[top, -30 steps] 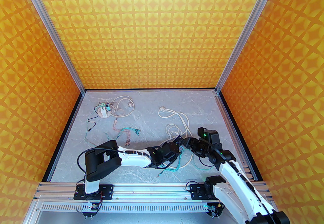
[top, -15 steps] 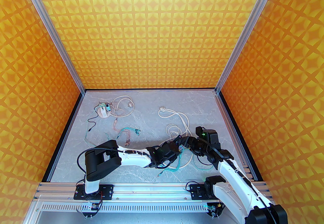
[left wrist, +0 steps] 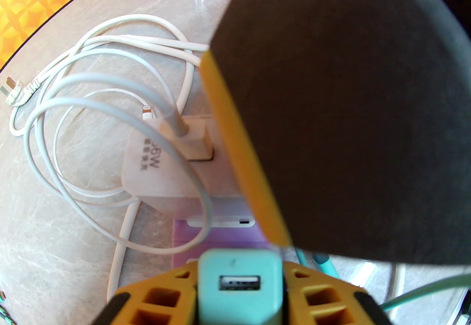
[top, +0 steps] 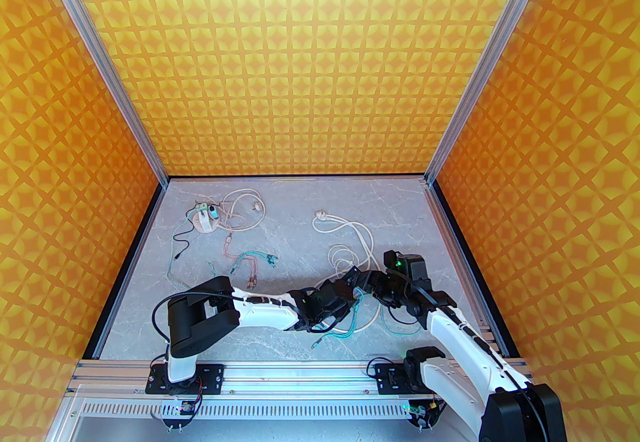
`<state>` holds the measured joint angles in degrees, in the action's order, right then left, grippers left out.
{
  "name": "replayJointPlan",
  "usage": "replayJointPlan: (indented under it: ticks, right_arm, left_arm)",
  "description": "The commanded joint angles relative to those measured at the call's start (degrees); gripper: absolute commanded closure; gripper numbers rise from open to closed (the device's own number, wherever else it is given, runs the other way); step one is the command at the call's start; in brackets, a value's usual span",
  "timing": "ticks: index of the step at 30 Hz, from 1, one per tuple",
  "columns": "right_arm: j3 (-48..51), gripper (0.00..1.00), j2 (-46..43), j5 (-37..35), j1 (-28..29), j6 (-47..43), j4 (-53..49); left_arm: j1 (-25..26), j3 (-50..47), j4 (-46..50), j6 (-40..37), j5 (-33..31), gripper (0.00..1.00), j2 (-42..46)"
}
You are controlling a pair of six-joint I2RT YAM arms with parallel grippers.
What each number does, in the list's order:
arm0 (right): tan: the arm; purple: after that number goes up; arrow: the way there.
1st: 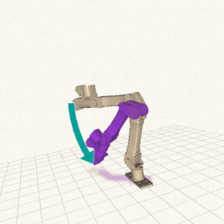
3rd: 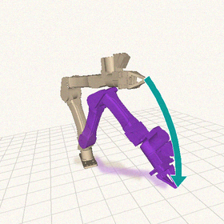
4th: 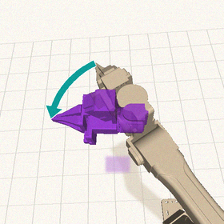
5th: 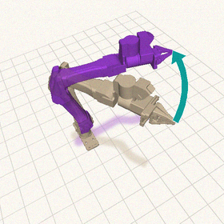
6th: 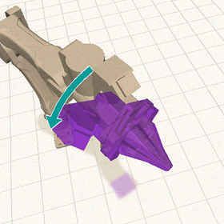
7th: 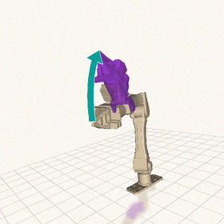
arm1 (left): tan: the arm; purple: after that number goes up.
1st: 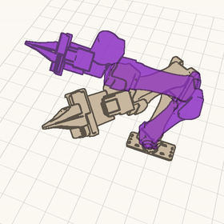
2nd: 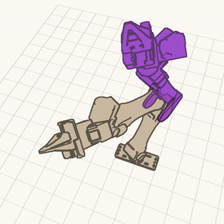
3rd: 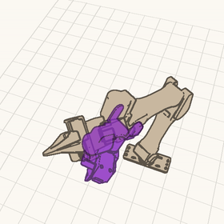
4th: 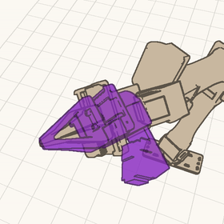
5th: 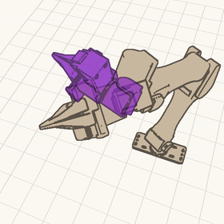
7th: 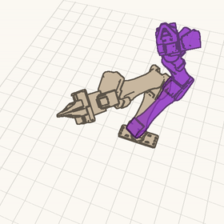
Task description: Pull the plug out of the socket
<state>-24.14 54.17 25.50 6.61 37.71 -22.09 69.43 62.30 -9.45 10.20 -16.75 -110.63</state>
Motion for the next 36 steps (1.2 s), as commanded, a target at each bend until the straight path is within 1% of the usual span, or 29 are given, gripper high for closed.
replayJointPlan:
  ticks: [1, 5, 7, 9, 11, 13, 15, 18, 22, 25, 29, 32, 36]
  right_arm:
    - [0.1, 0.46, 2.6, -7.0, -0.2, -2.8, -7.4]
    - [0.2, 0.46, 5.4, -8.0, -0.2, -3.9, -7.8]
    - [0.5, 0.46, 5.3, -8.5, -0.2, -4.1, -7.6]
    - [0.5, 0.46, 4.7, -9.1, -0.2, -4.1, -7.7]
    - [0.4, 0.46, 4.5, -9.3, -0.2, -4.3, -8.0]
    - [0.2, 0.46, 4.6, -9.9, -0.2, -4.4, -8.4]
    - [0.2, 0.46, 4.6, -10.1, -0.2, -4.5, -8.4]
    - [0.2, 0.46, 4.6, -10.3, -0.2, -4.4, -8.4]
    - [0.2, 0.46, 5.3, -10.6, -0.2, -4.5, -8.4]
    - [0.3, 0.46, 5.2, -10.5, -0.2, -4.4, -8.5]
    - [0.1, 0.46, 4.6, -10.7, -0.2, -4.5, -8.9]
    - [0.0, 0.45, 4.3, -10.7, -0.2, -4.5, -9.0]
    - [-0.5, 0.43, 3.7, -10.6, -0.2, -4.7, -9.3]
  left_arm:
    - [-0.3, 0.4, -1.1, -0.5, -0.9, 0.70, 3.3]
    - [-0.3, 0.7, -0.7, -0.7, -0.1, 0.70, 4.0]
    - [-0.1, 1.2, -0.1, -2.0, 0.2, 0.71, 3.6]
    - [0.3, 2.5, 1.8, -2.9, 0.0, 0.75, 2.6]
    - [0.3, 1.8, 0.9, -3.2, -0.1, 0.78, 2.4]
    - [0.2, 1.1, 0.3, -2.9, -0.1, 0.77, 2.7]
    - [-0.5, -0.8, -1.8, -0.4, 0.2, 0.78, 4.1]
    - [-2.0, -2.8, -3.8, 1.8, 2.8, 0.79, 5.6]
    - [-2.1, -2.4, -3.3, 2.1, 3.1, 0.79, 6.1]
    - [-1.6, -1.1, -2.4, 0.3, 3.6, 0.79, 5.7]
    - [-1.6, -0.9, -1.3, 0.0, 3.2, 0.78, 5.7]
    - [-1.8, -2.4, -0.9, 0.0, 2.5, 0.78, 7.6]
    - [-2.2, -4.6, 0.4, 0.2, 2.1, 0.78, 11.6]
